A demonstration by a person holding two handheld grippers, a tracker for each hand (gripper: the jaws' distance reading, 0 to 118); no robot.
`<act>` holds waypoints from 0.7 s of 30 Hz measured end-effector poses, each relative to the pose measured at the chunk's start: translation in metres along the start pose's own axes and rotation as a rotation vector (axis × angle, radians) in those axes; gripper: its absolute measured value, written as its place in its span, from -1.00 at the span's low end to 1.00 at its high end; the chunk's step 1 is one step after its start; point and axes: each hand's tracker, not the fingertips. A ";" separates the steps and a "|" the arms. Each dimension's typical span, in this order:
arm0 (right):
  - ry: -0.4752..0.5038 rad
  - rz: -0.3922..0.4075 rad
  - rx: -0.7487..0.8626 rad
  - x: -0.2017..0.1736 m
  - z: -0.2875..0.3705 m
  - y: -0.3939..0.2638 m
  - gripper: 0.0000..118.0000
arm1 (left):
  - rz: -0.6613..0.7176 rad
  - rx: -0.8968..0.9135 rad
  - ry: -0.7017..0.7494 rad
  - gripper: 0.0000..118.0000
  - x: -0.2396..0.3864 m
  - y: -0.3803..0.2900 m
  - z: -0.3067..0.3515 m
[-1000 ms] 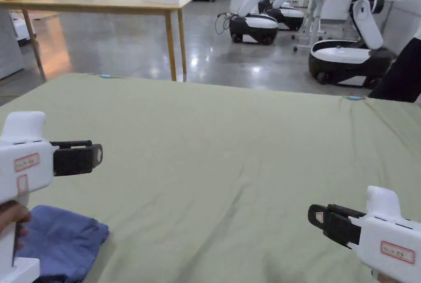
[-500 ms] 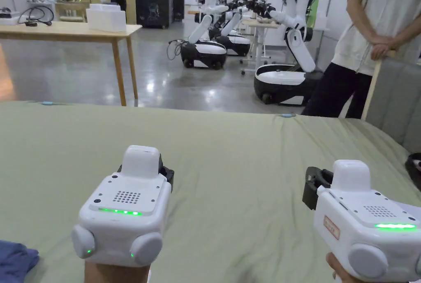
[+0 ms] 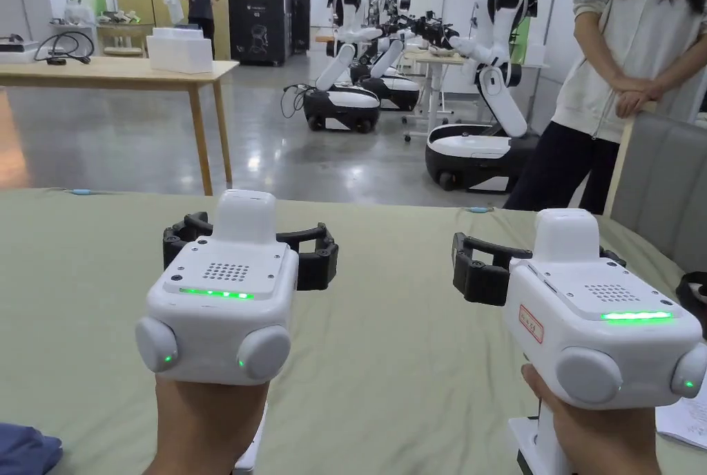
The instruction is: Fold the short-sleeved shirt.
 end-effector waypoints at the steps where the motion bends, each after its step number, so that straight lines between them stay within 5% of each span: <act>1: -0.014 0.003 -0.017 -0.002 -0.003 0.001 0.99 | -0.010 0.006 0.000 1.00 -0.001 0.001 0.000; 5: 0.015 -0.085 -0.027 0.007 -0.019 -0.006 1.00 | 0.010 0.008 -0.019 1.00 -0.004 0.000 0.000; 9: -0.184 -0.120 0.001 -0.002 -0.013 -0.001 1.00 | 0.018 0.019 -0.017 1.00 -0.013 0.000 0.004; 12: -0.051 -0.135 0.058 0.001 -0.001 0.005 1.00 | 0.025 0.026 -0.014 1.00 -0.021 0.000 0.004; 17: -0.082 -0.015 0.102 -0.016 0.017 0.008 1.00 | 0.041 0.004 -0.025 1.00 -0.027 -0.007 0.006; 21: -0.074 -0.052 0.071 -0.024 0.022 0.011 1.00 | 0.073 -0.004 -0.025 1.00 -0.032 -0.007 0.008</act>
